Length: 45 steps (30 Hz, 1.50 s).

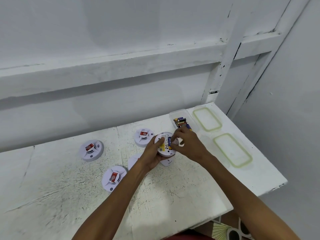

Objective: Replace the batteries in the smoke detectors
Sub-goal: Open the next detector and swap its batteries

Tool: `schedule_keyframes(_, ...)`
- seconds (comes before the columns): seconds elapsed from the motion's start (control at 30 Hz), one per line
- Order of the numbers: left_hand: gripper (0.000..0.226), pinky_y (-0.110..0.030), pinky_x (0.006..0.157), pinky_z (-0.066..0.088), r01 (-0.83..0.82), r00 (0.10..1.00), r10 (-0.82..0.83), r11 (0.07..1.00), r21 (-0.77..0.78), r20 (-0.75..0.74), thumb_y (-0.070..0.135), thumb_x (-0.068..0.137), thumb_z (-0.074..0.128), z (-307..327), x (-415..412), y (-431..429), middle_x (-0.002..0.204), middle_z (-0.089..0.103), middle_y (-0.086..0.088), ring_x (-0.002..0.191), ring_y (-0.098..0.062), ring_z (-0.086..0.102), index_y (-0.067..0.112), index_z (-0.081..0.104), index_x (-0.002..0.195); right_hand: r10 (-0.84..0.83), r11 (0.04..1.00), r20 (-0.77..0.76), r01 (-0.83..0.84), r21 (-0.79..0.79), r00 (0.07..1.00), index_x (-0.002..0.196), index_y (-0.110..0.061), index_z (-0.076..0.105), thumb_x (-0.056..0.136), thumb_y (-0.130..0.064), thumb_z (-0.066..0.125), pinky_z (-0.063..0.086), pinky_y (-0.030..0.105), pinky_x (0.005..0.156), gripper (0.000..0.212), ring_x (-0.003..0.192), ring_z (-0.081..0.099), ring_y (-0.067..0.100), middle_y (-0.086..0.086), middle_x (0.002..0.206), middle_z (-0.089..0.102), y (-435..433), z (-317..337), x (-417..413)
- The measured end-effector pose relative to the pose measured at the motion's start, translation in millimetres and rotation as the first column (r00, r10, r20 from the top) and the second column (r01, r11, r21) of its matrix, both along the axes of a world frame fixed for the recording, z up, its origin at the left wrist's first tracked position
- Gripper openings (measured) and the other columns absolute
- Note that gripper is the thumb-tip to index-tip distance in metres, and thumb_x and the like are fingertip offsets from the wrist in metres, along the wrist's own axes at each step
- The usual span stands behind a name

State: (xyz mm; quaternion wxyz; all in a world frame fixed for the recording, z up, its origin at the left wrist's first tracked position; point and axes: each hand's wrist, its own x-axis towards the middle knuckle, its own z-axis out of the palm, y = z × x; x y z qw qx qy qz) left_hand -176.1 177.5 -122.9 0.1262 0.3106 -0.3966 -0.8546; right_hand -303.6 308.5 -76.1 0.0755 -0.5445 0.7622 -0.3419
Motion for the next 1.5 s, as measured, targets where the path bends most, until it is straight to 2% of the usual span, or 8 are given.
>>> schedule_keyframes(0.17, 0.038, -0.063, 0.094, 0.054, 0.005, 1.000, -0.006, 1.000, -0.020, -0.014, 0.020, 0.105, 0.056, 0.9, 2.8, -2.0, 0.132, 0.066, -0.023, 0.123, -0.042, 0.062, 0.010, 0.052, 0.141, 0.101, 0.994, -0.156, -0.091, 0.067, 0.983, 0.092, -0.014, 0.070, 0.083, -0.021, 0.075, 0.046, 0.025, 0.082, 0.014, 0.101, 0.054, 0.015, 0.000, 0.107, 0.058, -4.7, 6.1, -0.2)
schedule_keyframes(0.5, 0.038, -0.057, 0.089, 0.059, 0.005, 1.000, -0.006, 0.998, -0.062, -0.013, 0.020, 0.104, 0.056, -0.2, 12.7, 1.6, 0.129, 0.068, -0.022, 0.116, -0.039, 0.067, 0.010, 0.052, 0.141, 0.190, 0.975, -0.255, -0.152, 0.160, 0.948, 0.092, -0.015, 0.069, 0.086, -0.022, 0.073, 0.053, 0.033, 0.074, 0.010, 0.101, 0.056, 0.019, 0.002, 0.113, 0.059, -2.2, 5.2, 3.6)
schedule_keyframes(0.83, 0.031, -0.056, 0.089, 0.059, -0.024, 1.000, 0.023, 0.999, -0.040, -0.017, 0.019, 0.106, 0.054, 8.0, 16.5, -1.1, 0.129, 0.068, -0.018, 0.113, -0.034, 0.069, 0.015, 0.057, 0.136, 0.281, 0.955, -0.429, -0.206, 0.213, 0.859, 0.112, -0.013, 0.064, 0.081, -0.013, 0.067, 0.054, 0.038, 0.057, 0.031, 0.072, 0.063, 0.029, 0.012, 0.095, 0.067, -17.7, 17.2, 20.6)
schedule_keyframes(0.93, 0.029, -0.061, 0.095, 0.055, -0.029, 0.999, 0.029, 1.000, 0.006, -0.041, 0.016, 0.105, 0.052, 7.1, 19.7, -2.7, 0.125, 0.071, -0.017, 0.113, -0.036, 0.069, 0.015, 0.058, 0.133, 0.274, 0.958, -0.476, -0.192, 0.214, 0.836, 0.111, -0.015, 0.068, 0.090, -0.019, 0.061, 0.056, 0.038, 0.059, 0.022, 0.075, 0.066, 0.027, 0.010, 0.102, 0.069, -20.7, 13.0, 13.6)
schedule_keyframes(1.07, 0.024, -0.055, 0.086, 0.060, -0.059, 0.997, 0.063, 0.995, 0.075, -0.048, 0.015, 0.105, 0.051, 7.1, 24.1, 0.2, 0.115, 0.075, -0.015, 0.102, -0.032, 0.073, 0.012, 0.061, 0.127, 0.269, 0.962, -0.442, -0.212, 0.174, 0.856, 0.110, -0.010, 0.072, 0.090, -0.017, 0.065, 0.058, 0.044, 0.069, 0.023, 0.090, 0.066, 0.030, 0.014, 0.108, 0.069, -18.6, 8.8, 7.9)
schedule_keyframes(1.2, 0.026, -0.045, 0.069, 0.064, -0.081, 0.995, 0.087, 0.986, 0.148, -0.038, 0.016, 0.106, 0.048, 7.4, 23.7, -0.1, 0.108, 0.076, -0.015, 0.091, -0.028, 0.076, 0.008, 0.060, 0.128, 0.291, 0.957, -0.344, -0.269, 0.110, 0.893, 0.120, -0.012, 0.069, 0.089, -0.025, 0.059, 0.055, 0.035, 0.082, 0.035, 0.108, 0.060, 0.023, 0.008, 0.117, 0.065, -6.4, 2.5, 9.4)
schedule_keyframes(1.33, 0.023, -0.045, 0.072, 0.064, -0.075, 0.994, 0.085, 0.988, 0.135, -0.063, 0.016, 0.107, 0.048, 10.1, 22.5, -1.3, 0.110, 0.076, -0.015, 0.091, -0.029, 0.076, 0.010, 0.061, 0.125, 0.296, 0.955, -0.263, -0.284, 0.084, 0.918, 0.124, -0.015, 0.066, 0.094, -0.042, 0.057, 0.051, 0.030, 0.091, 0.042, 0.116, 0.055, 0.019, 0.003, 0.120, 0.061, -3.2, -3.4, 7.7)
schedule_keyframes(1.5, 0.033, -0.052, 0.084, 0.062, -0.073, 0.996, 0.079, 0.991, 0.110, -0.048, 0.016, 0.104, 0.053, 10.3, 20.9, -5.7, 0.124, 0.071, -0.019, 0.106, -0.034, 0.071, 0.010, 0.057, 0.136, 0.123, 0.983, -0.037, -0.127, -0.129, 0.992, 0.119, -0.015, 0.071, 0.097, -0.027, 0.063, 0.053, 0.022, 0.084, 0.027, 0.099, 0.060, 0.010, 0.001, 0.107, 0.064, 2.8, -9.6, 10.2)
